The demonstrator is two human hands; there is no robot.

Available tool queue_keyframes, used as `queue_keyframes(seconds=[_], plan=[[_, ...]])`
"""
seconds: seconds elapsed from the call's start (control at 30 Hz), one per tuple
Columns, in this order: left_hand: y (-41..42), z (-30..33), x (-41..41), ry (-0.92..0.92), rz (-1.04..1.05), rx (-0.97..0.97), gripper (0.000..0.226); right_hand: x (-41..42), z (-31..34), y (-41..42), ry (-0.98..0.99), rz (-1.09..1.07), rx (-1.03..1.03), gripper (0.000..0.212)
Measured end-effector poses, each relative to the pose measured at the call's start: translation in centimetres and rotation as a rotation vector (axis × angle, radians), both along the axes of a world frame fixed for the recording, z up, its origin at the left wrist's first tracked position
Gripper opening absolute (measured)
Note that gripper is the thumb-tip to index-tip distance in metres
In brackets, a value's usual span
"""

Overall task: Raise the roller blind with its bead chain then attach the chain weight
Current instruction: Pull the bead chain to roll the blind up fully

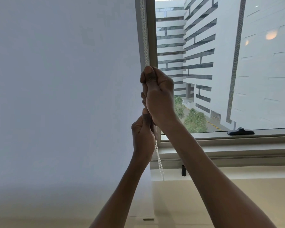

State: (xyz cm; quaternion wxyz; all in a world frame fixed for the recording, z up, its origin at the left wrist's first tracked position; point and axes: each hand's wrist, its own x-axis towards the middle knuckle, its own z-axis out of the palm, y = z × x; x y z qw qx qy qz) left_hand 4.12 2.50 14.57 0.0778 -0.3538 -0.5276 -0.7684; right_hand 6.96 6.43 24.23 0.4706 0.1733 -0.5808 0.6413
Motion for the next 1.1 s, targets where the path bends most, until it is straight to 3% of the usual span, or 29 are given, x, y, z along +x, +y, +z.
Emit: queue_keyframes(seconds=[0.13,0.23,0.33,0.47,0.7,0.93,1.1], plan=[[-0.6,1.9,-1.0,-0.006,-0.117,-0.13,0.066,-0.4,-1.4,0.6,0.043,-0.213,0.108,0.034],[-1.7,5.1,-2.2,-0.09,-0.293,-0.042,0.069,-0.5,-5.4,1.0,-0.014,-0.355,0.166,0.033],[-2.8,8.4,-2.8,-0.199,-0.454,0.002,0.082,-0.5,-9.5,0.6,-0.098,-0.312,0.158,0.032],[-2.5,10.8,-1.7,-0.21,-0.595,-0.018,0.077,-1.1,-10.5,-0.3,-0.148,-0.24,0.122,0.034],[-1.7,9.7,-1.9,-0.337,-0.592,0.218,0.056,-1.8,-10.4,0.0,-0.163,-0.144,0.056,0.04],[-1.4,9.1,-1.8,-0.291,-0.412,0.301,0.031,-1.8,-10.6,-0.1,-0.145,-0.165,0.074,0.034],[-1.5,7.5,-1.9,-0.271,-0.368,0.314,0.029,-1.9,-11.8,0.1,-0.183,-0.113,0.09,0.034]])
